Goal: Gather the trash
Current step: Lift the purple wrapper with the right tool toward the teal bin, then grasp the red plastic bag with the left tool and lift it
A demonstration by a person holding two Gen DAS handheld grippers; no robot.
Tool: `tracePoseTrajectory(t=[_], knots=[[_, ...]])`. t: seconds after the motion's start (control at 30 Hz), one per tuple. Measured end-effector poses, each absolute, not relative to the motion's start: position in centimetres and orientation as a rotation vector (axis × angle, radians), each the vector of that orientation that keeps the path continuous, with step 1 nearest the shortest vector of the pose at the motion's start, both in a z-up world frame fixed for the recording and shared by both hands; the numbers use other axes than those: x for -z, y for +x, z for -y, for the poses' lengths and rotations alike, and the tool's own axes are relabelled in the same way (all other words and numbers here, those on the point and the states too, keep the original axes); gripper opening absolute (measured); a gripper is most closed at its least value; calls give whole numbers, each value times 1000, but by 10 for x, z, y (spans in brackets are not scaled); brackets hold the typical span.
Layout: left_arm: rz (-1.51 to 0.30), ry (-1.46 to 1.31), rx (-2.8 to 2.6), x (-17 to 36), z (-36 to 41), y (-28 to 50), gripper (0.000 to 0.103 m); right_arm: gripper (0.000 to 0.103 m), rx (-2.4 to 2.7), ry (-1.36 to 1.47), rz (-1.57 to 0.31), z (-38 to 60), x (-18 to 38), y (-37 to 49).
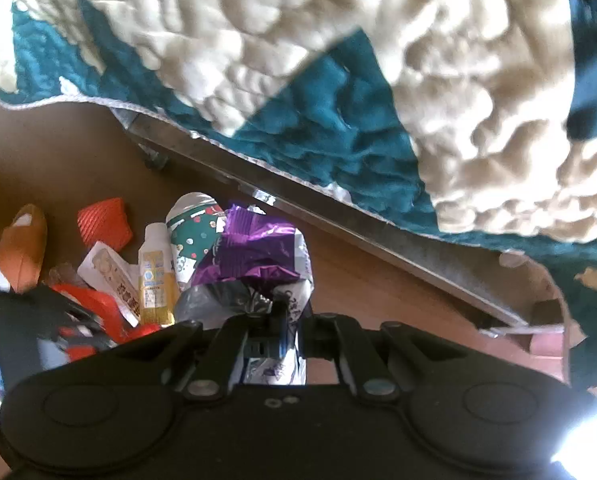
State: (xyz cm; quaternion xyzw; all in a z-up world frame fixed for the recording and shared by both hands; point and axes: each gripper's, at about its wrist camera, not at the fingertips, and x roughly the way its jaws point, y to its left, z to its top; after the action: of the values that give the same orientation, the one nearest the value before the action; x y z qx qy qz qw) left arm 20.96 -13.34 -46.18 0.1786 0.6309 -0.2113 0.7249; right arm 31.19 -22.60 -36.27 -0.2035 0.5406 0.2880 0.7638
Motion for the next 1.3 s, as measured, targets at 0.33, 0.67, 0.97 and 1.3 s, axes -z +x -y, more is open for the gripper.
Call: tracePoseTrajectory(t=[0.33, 0.67, 0.97, 1.3], knots=[[-1206, 231, 316, 305, 88, 215, 7, 3, -621, -391, -1005, 217, 273, 281], [-965, 33, 165, 152, 32, 198, 7, 3, -544, -313, -783, 220, 143, 215], [-863, -9, 201, 82, 10, 189, 7, 3, -483, -285, -640, 224, 66, 175], [-1042, 26, 180, 159, -47, 217, 29, 4, -509, -194, -743, 195, 134, 192]])
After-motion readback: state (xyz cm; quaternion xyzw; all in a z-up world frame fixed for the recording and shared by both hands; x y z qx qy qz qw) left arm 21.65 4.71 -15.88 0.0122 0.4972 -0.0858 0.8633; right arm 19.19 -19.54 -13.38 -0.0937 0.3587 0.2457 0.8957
